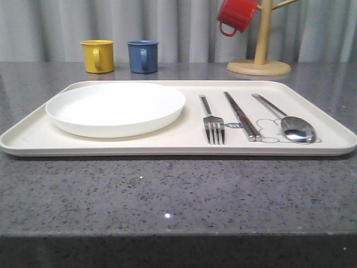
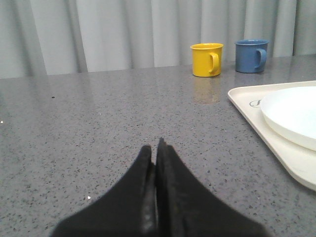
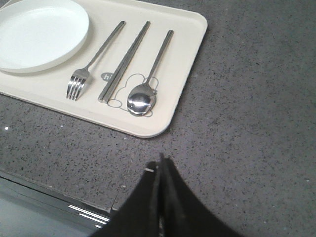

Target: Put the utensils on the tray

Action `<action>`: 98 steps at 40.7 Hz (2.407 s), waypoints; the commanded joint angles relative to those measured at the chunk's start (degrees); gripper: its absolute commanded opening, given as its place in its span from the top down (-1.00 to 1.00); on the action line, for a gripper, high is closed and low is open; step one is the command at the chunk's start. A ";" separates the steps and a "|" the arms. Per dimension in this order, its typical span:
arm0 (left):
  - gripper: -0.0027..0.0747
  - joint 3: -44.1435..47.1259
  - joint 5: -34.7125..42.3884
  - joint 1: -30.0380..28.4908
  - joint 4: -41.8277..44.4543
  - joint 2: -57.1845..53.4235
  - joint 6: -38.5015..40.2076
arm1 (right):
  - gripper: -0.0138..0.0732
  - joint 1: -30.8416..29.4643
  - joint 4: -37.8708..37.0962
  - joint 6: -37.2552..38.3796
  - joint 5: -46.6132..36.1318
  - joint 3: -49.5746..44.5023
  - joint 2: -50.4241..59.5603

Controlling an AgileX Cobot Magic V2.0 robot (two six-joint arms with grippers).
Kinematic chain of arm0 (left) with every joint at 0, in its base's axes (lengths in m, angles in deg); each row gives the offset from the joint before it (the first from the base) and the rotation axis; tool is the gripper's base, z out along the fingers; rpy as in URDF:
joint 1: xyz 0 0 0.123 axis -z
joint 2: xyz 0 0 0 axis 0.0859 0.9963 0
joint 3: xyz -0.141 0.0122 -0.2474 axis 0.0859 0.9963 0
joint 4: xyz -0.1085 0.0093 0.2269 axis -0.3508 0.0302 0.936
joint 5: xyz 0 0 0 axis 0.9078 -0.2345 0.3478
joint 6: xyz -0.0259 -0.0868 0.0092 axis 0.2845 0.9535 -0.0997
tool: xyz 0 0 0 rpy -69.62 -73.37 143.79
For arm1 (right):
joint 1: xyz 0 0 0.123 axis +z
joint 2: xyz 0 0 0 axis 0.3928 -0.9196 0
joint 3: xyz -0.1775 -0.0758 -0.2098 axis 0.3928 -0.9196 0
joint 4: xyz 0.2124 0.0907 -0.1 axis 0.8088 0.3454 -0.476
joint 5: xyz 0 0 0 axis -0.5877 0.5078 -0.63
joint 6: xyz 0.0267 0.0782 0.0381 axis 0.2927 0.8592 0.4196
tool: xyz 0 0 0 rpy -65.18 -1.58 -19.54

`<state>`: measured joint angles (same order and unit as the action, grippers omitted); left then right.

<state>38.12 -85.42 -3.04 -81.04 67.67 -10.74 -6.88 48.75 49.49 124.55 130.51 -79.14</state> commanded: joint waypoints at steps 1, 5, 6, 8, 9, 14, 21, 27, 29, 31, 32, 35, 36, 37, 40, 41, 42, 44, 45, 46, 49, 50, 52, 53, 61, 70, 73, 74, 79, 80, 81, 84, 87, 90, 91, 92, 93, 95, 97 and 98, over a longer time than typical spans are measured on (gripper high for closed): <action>0.98 -0.16 4.87 0.30 0.00 -1.40 0.69 | 0.96 0.05 -0.34 -0.41 -3.99 1.41 -0.51; 0.98 -0.16 4.87 0.30 0.00 -1.40 0.69 | 0.96 0.05 -0.34 -0.41 -3.99 1.41 -0.51; 0.98 -0.16 4.87 0.30 0.00 -1.40 0.69 | 0.96 0.05 -0.34 -0.41 -3.99 1.41 -0.51; 0.98 -0.16 4.87 0.30 0.00 -1.40 0.69 | 0.96 0.05 -0.34 -0.41 -3.99 1.41 -0.51; 0.98 -0.16 4.87 0.30 0.00 -1.40 0.69 | 0.96 0.05 -0.34 -0.41 -3.99 1.41 -0.51; 0.98 -0.16 4.87 0.30 0.00 -1.40 0.69 | 0.96 0.05 -0.34 -0.41 -3.99 1.41 -0.51; 0.98 -0.16 4.87 0.18 0.00 -1.40 0.69 | 0.96 0.05 -0.34 -0.41 -3.99 1.41 -0.51; 0.98 -0.16 4.87 0.18 0.00 -1.40 0.69 | 0.96 0.05 -0.34 -0.41 -3.99 1.41 -0.51; 0.98 -0.16 4.87 0.18 0.00 -1.40 0.69 | 0.96 0.05 -0.34 -0.41 -3.99 1.41 -0.51; 0.98 -0.16 4.87 0.18 0.00 -1.40 0.69 | 0.96 0.05 -0.34 -0.41 -3.99 1.41 -0.51; 0.98 -0.16 4.87 0.18 0.00 -1.40 0.69 | 0.96 0.05 -0.34 -0.41 -3.99 1.41 -0.51; 0.98 -0.16 4.87 0.18 0.00 -1.40 0.69 | 0.96 0.05 -0.34 -0.41 -3.99 1.41 -0.51; 0.98 -0.16 4.87 0.18 0.00 -1.40 0.69 | 0.96 0.05 -0.34 -0.41 -3.99 1.41 -0.51; 0.98 -0.16 4.87 0.18 0.00 -1.40 0.69 | 0.96 0.05 -0.34 -0.41 -3.99 1.41 -0.51; 0.98 -0.16 4.87 0.18 0.00 -1.40 0.69 | 0.96 0.05 -0.34 -0.41 -3.99 1.41 -0.51; 0.98 -0.16 4.87 0.18 0.00 -1.40 0.69 | 0.96 0.05 -0.34 -0.41 -3.99 1.41 -0.51; 0.98 -0.16 4.87 0.18 0.00 -1.40 0.69 | 0.96 0.05 -0.34 -0.41 -3.99 1.41 -0.51; 0.98 -0.16 4.87 0.18 0.00 -1.40 0.69 | 0.96 0.05 -0.34 -0.41 -3.99 1.41 -0.51; 0.98 -0.16 4.87 0.18 0.00 -1.40 0.69 | 0.96 0.05 -0.34 -0.41 -3.99 1.41 -0.51; 0.98 -0.16 4.87 0.18 0.00 -1.40 0.69 | 0.96 0.05 -0.34 -0.41 -4.07 1.41 -0.51; 0.98 -0.16 4.87 0.18 0.00 -1.40 0.69 | 0.96 -0.16 -0.69 -0.41 -4.88 0.13 0.77; 0.98 -0.16 4.87 0.18 0.00 -1.40 0.69 | 0.96 -0.77 -0.94 -0.41 -5.62 -0.67 1.32; 0.98 -0.16 4.87 0.18 0.00 -1.40 0.69 | 0.96 -2.44 -1.30 -0.41 -8.68 -2.76 2.81; 0.98 -0.16 4.87 0.18 0.00 -1.40 0.69 | 0.96 -3.59 -1.42 -0.41 -10.49 -4.35 3.84; 0.98 -0.16 4.87 0.18 0.00 -1.40 0.69 | 0.96 -10.59 -1.36 -0.41 -29.96 -18.46 13.12; 0.98 -0.16 4.87 0.18 0.00 -1.40 0.69 | 0.96 -14.44 -1.36 -0.41 -47.18 -33.94 22.99; 0.98 -0.16 4.87 0.18 0.00 -1.40 0.69 | 0.96 -14.57 -1.36 -0.41 -51.62 -37.18 24.79; 0.98 -0.16 4.87 0.18 0.00 -1.40 0.69 | 0.96 -14.57 -1.36 -0.41 -53.00 -38.32 25.16; 0.98 -0.16 4.87 0.18 0.00 -1.40 0.69 | 0.96 -14.57 -1.36 -0.41 -57.87 -42.28 25.51; 0.98 -0.16 4.87 0.18 0.00 -1.40 0.69 | 0.96 -14.57 -1.36 -0.41 -58.91 -42.86 25.51; 0.98 -0.16 4.87 0.18 0.00 -1.40 0.69 | 0.96 -14.57 -1.36 -0.41 -59.83 -43.52 25.51; 0.98 -0.16 4.87 0.18 0.00 -1.40 0.69 | 0.96 -14.57 -1.36 -0.41 -59.12 -43.35 25.51; 0.98 -0.16 4.87 0.18 0.00 -1.40 0.69 | 0.96 -14.57 -1.36 -0.41 -59.12 -43.35 25.51; 0.98 -0.16 4.87 0.18 0.00 -1.40 0.69 | 0.96 -14.57 -1.36 -0.41 -59.12 -43.35 25.51; 0.98 -0.16 4.87 0.18 0.00 -1.40 0.69 | 0.96 -14.57 -1.36 -0.41 -59.12 -43.35 25.51; 0.98 -0.16 4.87 0.18 0.00 -1.40 0.69 | 0.96 -14.57 -1.36 -0.41 -59.12 -43.35 25.51; 0.98 -0.16 4.87 0.18 0.00 -1.40 0.69 | 0.96 -14.57 -1.36 -0.41 -59.12 -43.35 25.51; 0.98 -0.16 4.87 0.18 0.00 -1.40 0.69 | 0.96 -14.71 -1.36 -0.41 -59.06 -43.35 25.51; 0.98 -0.16 4.87 0.18 0.00 -1.40 0.69 | 0.96 -14.90 -1.36 -0.41 -58.93 -43.35 25.51; 0.98 -0.16 4.87 0.18 0.00 -1.40 0.69 | 0.96 -14.98 -1.36 -0.41 -58.93 -43.35 25.51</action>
<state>38.12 -85.32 -3.04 -81.04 67.67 -10.43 -21.17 48.08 49.49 70.50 87.10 -54.59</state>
